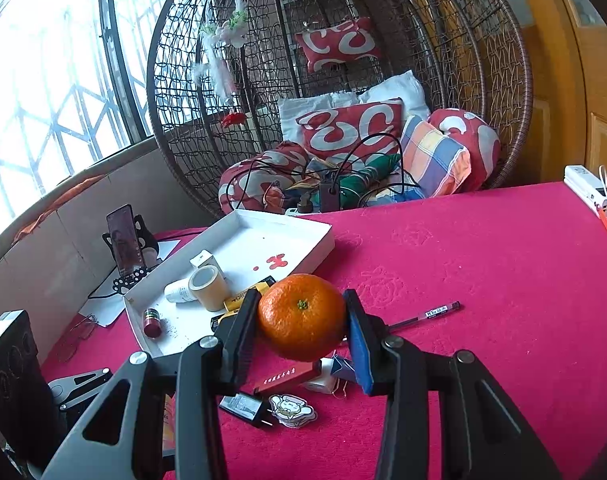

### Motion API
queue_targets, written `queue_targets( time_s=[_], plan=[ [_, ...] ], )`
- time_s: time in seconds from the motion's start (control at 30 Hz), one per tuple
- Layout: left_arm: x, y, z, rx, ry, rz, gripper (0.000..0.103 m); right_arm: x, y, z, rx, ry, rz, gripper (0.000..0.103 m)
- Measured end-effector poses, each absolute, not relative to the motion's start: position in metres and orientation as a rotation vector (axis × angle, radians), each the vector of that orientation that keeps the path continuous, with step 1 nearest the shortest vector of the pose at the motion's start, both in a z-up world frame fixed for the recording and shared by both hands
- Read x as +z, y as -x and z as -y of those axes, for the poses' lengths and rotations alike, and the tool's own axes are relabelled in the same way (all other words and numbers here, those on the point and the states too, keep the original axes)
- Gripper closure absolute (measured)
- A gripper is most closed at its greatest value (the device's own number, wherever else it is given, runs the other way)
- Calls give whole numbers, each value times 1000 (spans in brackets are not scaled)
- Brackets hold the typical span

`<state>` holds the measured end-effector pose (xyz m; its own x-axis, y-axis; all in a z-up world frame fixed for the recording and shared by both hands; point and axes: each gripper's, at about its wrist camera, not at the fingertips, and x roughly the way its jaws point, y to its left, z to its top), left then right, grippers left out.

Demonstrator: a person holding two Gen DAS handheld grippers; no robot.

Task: Organize rigid objects
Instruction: 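Carry the dropper bottle toward the white tray while the right tool carries the orange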

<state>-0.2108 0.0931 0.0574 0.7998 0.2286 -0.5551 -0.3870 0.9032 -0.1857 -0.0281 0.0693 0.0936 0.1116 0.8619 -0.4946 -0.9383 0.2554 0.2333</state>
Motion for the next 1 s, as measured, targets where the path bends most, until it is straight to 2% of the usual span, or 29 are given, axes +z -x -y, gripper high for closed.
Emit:
queue_targets(
  time_s=[1.0],
  plan=[
    [78,279,-152,558,406,-410,40,102,51,-93,1399,226,-582,62]
  ],
)
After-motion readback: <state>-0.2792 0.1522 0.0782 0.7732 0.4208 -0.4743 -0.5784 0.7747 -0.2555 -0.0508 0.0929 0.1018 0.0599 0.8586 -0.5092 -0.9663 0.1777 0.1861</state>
